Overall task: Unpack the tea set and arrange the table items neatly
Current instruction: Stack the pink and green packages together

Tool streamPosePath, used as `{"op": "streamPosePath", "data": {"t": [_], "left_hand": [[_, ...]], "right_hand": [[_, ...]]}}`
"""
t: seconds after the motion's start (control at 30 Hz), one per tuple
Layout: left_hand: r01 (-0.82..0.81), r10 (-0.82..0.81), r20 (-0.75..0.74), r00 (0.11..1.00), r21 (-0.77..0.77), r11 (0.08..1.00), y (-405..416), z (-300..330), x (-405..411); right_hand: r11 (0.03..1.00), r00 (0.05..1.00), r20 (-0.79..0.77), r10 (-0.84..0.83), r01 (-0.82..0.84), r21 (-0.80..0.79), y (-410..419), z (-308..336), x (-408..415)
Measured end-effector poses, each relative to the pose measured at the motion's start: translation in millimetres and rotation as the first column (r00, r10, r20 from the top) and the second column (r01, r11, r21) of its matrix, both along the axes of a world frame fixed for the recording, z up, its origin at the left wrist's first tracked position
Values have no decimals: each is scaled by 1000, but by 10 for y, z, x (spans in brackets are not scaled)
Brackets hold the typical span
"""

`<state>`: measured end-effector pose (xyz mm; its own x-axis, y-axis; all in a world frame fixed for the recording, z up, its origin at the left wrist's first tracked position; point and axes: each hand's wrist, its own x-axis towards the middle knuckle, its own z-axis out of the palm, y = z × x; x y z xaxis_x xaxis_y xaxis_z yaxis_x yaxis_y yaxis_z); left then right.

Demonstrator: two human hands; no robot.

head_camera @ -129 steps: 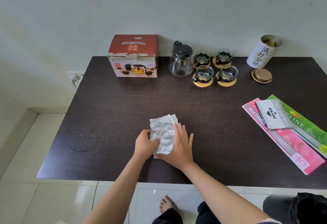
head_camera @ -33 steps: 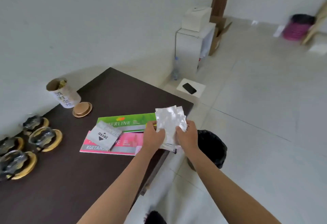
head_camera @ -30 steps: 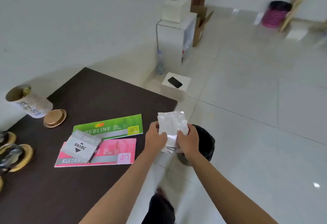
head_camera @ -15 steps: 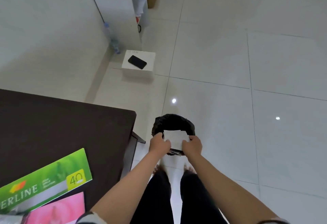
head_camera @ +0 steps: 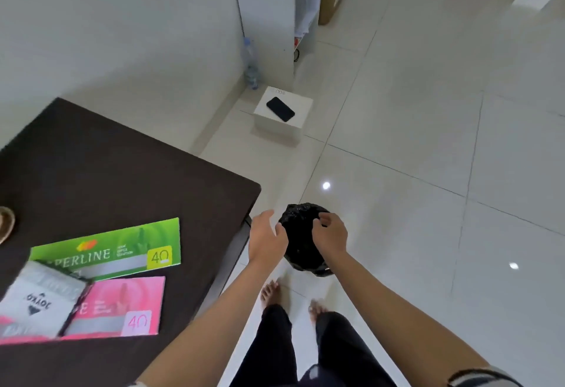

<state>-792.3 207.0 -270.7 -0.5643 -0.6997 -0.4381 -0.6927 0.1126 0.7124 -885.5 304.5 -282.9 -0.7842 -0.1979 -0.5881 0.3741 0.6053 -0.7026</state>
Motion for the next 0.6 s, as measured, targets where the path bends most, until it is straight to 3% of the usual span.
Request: {"op": "streamPosePath", "data": {"t": [0.13,0.23,0.33,0.47,0.53,0.6], "left_hand": [[-221,188,-181,965,-181,959,-125,369,279],[-394,323,-254,912,-313,864,-245,547,640],[-508,448,-241,861,-380,773,-413,621,1124],[-682,677,-178,714,-394,616,-658,702,1799],[-764,788,-117,605,-365,533,-776,730,2110],[-844,879,-41,475,-302,443,-907,749,2384]], "right_hand": [[971,971,-195,138,-172,-169,-421,437,179],[888,869,-396,297,-404,-220,-713,645,449],[741,731,-500,465,-630,-232,-941,708,790],[450,384,-568,728,-892,-26,-1310,674,1208],[305,175,-560,810,-941,146,-1538,666,1408],[200,25,-516,856,-937,287,-1775,627,1604]]}}
